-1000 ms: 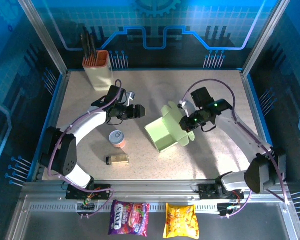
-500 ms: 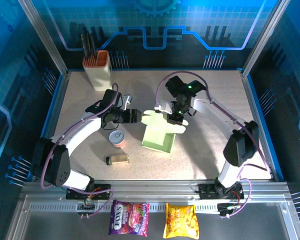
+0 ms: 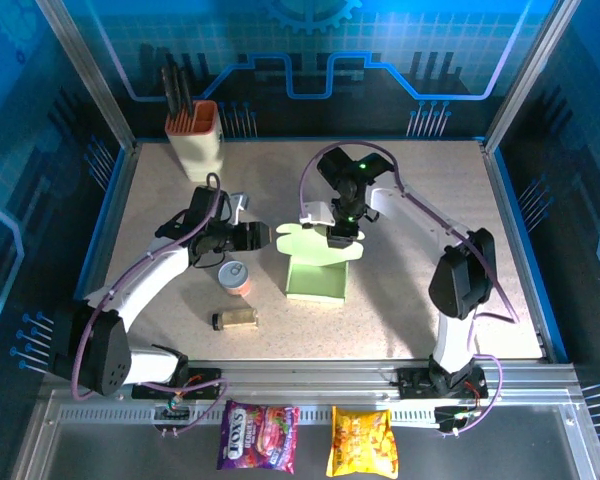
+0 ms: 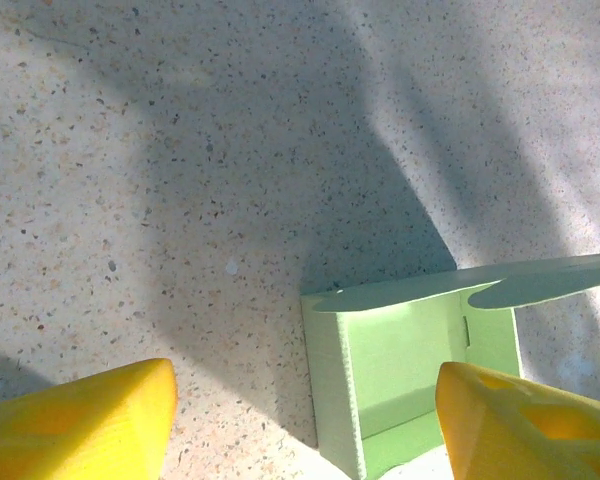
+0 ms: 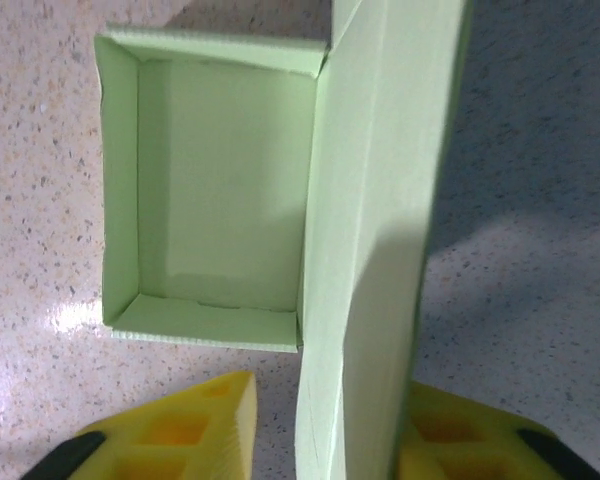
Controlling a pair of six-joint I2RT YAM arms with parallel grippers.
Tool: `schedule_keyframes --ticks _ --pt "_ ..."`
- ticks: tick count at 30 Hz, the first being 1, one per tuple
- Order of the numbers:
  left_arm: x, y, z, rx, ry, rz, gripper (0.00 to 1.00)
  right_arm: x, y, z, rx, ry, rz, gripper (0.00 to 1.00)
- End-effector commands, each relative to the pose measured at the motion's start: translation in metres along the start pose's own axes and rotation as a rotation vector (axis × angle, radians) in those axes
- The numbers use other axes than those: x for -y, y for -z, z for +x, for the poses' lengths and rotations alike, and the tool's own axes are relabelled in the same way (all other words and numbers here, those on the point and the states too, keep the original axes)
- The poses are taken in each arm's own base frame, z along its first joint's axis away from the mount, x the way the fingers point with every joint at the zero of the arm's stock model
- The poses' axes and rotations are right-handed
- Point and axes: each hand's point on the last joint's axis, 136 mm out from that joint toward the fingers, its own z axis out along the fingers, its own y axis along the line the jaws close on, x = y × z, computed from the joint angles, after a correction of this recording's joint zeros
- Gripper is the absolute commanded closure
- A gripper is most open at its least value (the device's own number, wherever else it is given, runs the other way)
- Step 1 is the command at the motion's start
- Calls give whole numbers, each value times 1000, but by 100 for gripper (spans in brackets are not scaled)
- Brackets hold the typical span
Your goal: Fold the paper box
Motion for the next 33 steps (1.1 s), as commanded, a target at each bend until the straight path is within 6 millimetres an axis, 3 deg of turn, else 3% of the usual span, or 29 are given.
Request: schedule_keyframes --ticks 1,7,11,13,19,24,33 --pt "5 2 -12 30 -18 23 30 -9 43 -16 117 18 92 58" --pt "1 -8 -25 27 24 45 30 -41 58 -20 206 12 126 52" --pt "10 -14 -33 37 3 119 30 -76 44 -27 275 13 65 52" --pt "14 -17 -35 45 -5 143 30 -90 29 -31 302 6 31 52" --pt "10 -20 -40 53 14 138 29 -118 -39 -50 274 15 -39 52" --pt "8 -18 -37 51 16 128 29 -107 -89 -56 221 -40 -36 51" --pt "-1 -11 -29 52 22 101 28 -99 -145 -48 149 -87 -86 43"
